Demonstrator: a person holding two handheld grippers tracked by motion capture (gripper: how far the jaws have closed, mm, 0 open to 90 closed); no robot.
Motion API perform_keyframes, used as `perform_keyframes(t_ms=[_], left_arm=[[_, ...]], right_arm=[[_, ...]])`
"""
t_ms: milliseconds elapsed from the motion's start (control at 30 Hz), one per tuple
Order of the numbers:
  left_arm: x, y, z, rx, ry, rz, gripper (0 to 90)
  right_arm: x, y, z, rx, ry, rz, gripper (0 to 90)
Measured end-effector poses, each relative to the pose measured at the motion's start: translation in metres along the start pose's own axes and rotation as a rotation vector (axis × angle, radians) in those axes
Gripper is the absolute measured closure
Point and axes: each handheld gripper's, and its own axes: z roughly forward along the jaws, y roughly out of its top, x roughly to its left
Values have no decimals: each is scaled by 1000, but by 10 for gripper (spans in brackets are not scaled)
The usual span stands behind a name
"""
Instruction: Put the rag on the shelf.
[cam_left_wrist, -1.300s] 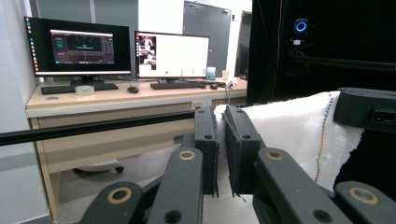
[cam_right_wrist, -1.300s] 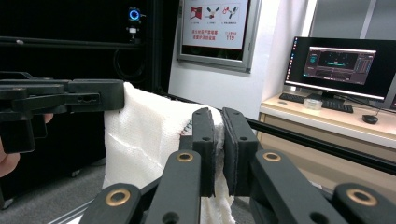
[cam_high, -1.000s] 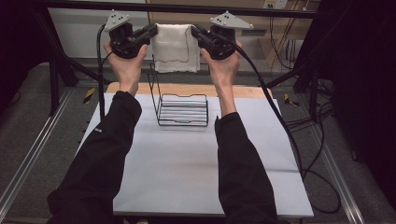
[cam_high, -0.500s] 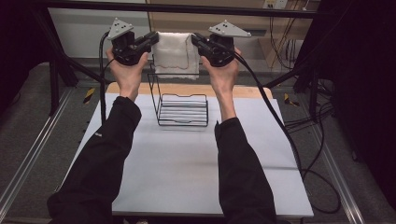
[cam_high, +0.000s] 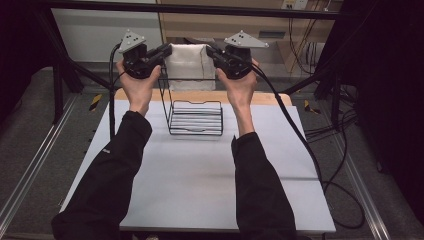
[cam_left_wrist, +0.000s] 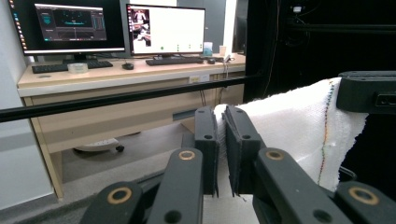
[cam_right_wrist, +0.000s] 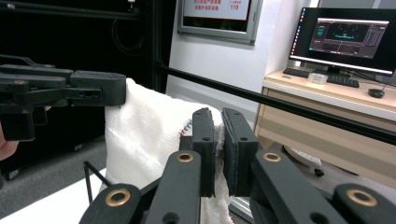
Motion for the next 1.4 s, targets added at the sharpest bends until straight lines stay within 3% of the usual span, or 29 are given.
perform_keyframes(t_ms=[333,733,1400], left_arm=[[-3,-8,-9,12,-9,18,835],[-10,-16,-10,27,-35,12,835],[-17,-32,-29,66,-90,-3,823]], right_arm=[[6,-10,-4,14,8,5,845],[5,-17,-13,38,7,-2,845],[17,-30,-32,81,56,-46,840]])
